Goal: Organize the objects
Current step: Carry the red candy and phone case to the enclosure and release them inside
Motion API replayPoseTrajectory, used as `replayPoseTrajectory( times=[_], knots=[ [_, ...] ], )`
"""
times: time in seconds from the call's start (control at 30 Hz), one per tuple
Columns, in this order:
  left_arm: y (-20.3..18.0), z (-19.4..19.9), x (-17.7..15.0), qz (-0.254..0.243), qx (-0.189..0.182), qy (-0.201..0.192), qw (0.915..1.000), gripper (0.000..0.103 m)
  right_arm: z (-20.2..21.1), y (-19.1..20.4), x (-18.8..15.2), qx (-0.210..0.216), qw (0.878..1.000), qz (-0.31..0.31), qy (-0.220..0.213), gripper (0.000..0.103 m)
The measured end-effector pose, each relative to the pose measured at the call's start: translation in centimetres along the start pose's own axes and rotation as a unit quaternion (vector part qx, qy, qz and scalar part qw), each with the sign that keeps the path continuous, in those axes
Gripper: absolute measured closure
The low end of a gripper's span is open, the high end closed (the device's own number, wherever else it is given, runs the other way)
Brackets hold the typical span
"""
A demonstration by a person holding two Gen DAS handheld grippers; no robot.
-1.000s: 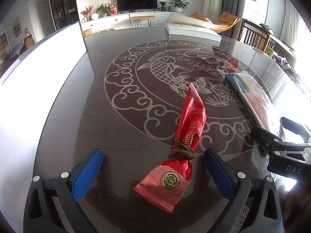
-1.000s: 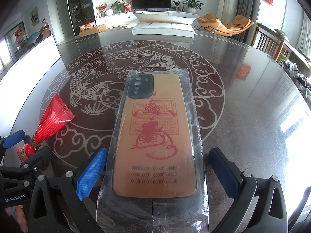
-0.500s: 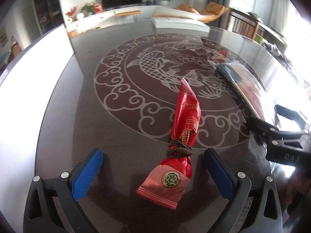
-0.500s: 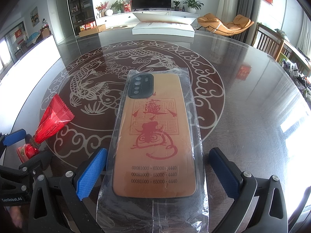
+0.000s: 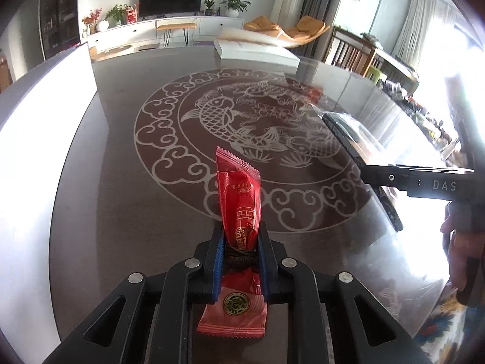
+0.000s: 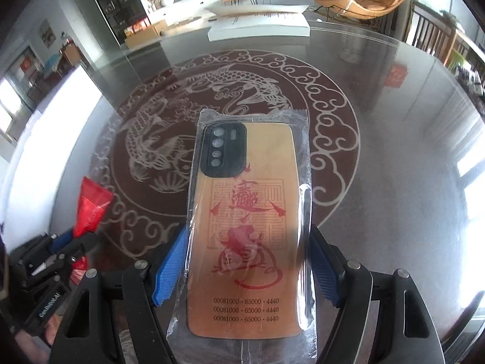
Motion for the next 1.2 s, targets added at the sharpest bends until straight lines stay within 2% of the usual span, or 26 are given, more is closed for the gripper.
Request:
replayPoseTrajectory(
  times=[0.1,0.2,0.3,0.43,0.53,0.6,0.7,0.73,0.8,0.87,0.9,1.0,1.07,1.1,1.13,1.2],
  knots=[
    [0.0,4.3,0.4,0.032,-0.027,-0.046,0.9981,0.084,2.9,2.3,0.5,0.045,0.999,-0.007,-0.023,0.028],
    [1.2,9.3,1.4,0.061,-0.041,-0.09,0.9932,0.084,5.6,6.5,1.7,0.09,0.995,0.004,-0.043,0.028],
    [4.7,14.2,2.3,0.08,-0.021,-0.128,0.9883,0.084,8.3,13.0,2.7,0.143,0.987,0.035,-0.056,0.028],
    [12.6,18.7,1.8,0.101,0.065,-0.134,0.9837,0.084,10.3,24.5,2.7,0.22,0.97,0.092,-0.055,0.028],
    [19.5,19.9,-0.2,0.111,0.168,-0.101,0.9743,0.084,10.1,33.9,1.2,0.272,0.951,0.145,-0.031,0.028],
    [23.8,19.6,-2.0,0.13,0.212,-0.066,0.9664,0.084,8.9,39.1,0.5,0.285,0.941,0.18,-0.017,0.027],
    [28.2,18.9,-4.5,0.167,0.248,-0.016,0.9541,0.081,5.4,44.6,-0.5,0.277,0.938,0.21,0.007,0.027],
    [28.9,18.7,-5.2,0.178,0.251,-0.005,0.9514,0.078,4.0,45.8,-0.9,0.268,0.938,0.218,0.013,0.027],
    [29.7,18.9,-7.0,0.196,0.253,0.008,0.9474,0.057,0.7,47.1,-2.4,0.242,0.941,0.232,0.04,0.026],
    [29.8,19.3,-8.0,0.202,0.263,0.001,0.9433,0.012,-2.2,47.3,-3.8,0.218,0.942,0.244,0.076,0.025],
    [29.9,19.7,-8.2,0.201,0.276,-0.006,0.94,0.005,-2.0,47.5,-3.9,0.197,0.941,0.269,0.054,0.019],
    [29.9,20.4,-8.4,0.185,0.303,-0.013,0.9347,0.004,-0.5,47.7,-4.3,0.222,0.934,0.274,0.055,0.013],
    [30.3,20.6,-8.1,0.178,0.334,-0.008,0.9257,0.004,1.3,46.9,-3.2,0.218,0.938,0.267,0.036,0.005],
    [30.2,20.9,-7.9,0.179,0.352,-0.006,0.9186,0.004,2.0,46.2,-2.3,0.21,0.941,0.266,0.023,0.002],
    [29.9,21.4,-7.7,0.181,0.356,-0.008,0.9169,0.004,2.7,45.7,-1.5,0.202,0.943,0.264,0.01,0.001],
    [29.1,21.8,-7.4,0.193,0.335,-0.027,0.922,0.004,3.8,44.5,0.0,0.19,0.947,0.259,-0.003,0.001]
  ],
)
Point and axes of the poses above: each gripper's, at about its wrist camera, not at the fingertips, and z roughly against the way its jaws point, y to its left, x to its top, the point moved 10 cm from there along -z, roughly the way its jaws point, and after that the axes turned 2 degrees about -z, right-handed, at the moved point
